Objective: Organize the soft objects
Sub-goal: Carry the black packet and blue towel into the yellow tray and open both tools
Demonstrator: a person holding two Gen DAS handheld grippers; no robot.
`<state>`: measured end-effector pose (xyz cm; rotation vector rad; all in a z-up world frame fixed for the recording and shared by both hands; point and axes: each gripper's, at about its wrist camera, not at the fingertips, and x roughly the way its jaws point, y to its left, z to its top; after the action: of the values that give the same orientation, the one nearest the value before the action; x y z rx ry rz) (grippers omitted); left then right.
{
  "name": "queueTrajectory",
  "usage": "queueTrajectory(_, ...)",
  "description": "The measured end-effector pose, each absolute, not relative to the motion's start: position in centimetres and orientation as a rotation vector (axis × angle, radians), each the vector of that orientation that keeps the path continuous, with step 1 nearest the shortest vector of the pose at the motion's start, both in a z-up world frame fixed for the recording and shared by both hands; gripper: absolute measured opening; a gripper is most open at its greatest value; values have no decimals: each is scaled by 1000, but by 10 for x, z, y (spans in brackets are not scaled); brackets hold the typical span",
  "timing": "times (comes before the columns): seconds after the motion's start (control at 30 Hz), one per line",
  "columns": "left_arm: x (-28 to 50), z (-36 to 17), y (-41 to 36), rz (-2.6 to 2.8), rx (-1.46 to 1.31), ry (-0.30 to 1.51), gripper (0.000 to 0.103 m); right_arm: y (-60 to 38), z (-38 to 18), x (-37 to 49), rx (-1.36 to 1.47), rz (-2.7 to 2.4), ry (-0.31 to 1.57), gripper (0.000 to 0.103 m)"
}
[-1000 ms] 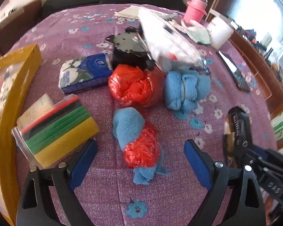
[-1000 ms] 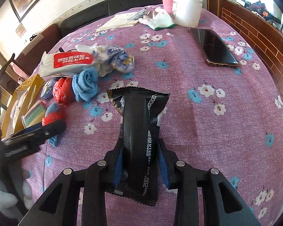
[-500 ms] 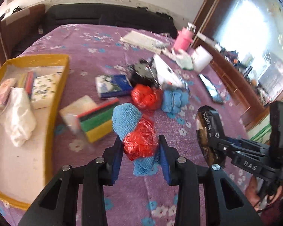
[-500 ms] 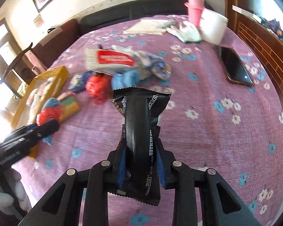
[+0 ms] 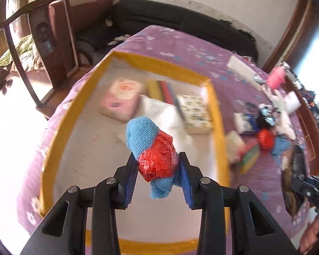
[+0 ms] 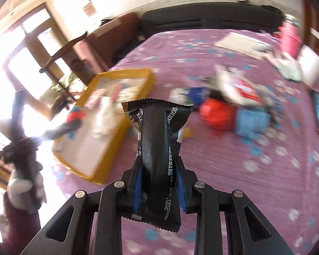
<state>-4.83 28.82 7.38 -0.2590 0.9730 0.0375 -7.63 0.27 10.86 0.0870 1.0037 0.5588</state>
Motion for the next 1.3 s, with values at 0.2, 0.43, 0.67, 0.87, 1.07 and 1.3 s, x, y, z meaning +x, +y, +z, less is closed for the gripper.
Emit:
queueTrajectory(0.2,-2,42,329,86,-298,1063,36,91,104,-60,29,707,1049,31)
queueTrajectory(0.43,44,35,351,102,-369,1039,52,172,69,-43,-70,795,1154,31)
queueTrajectory(0.67,26,51,365,37,-499,934,62,205,41,-17,-136,750,1188,31)
queueTrajectory(0.87,-2,61,374,38,-599,861,70,225,34,15,-145,686,1162,31)
queueTrajectory(1.07,-42,101,374,58,-613,726,89,219,44,19,-96,703,1122,43)
queueTrajectory(1.3,-77,124,345,63,-556,694,93,160,97,-26,-101,686,922,62)
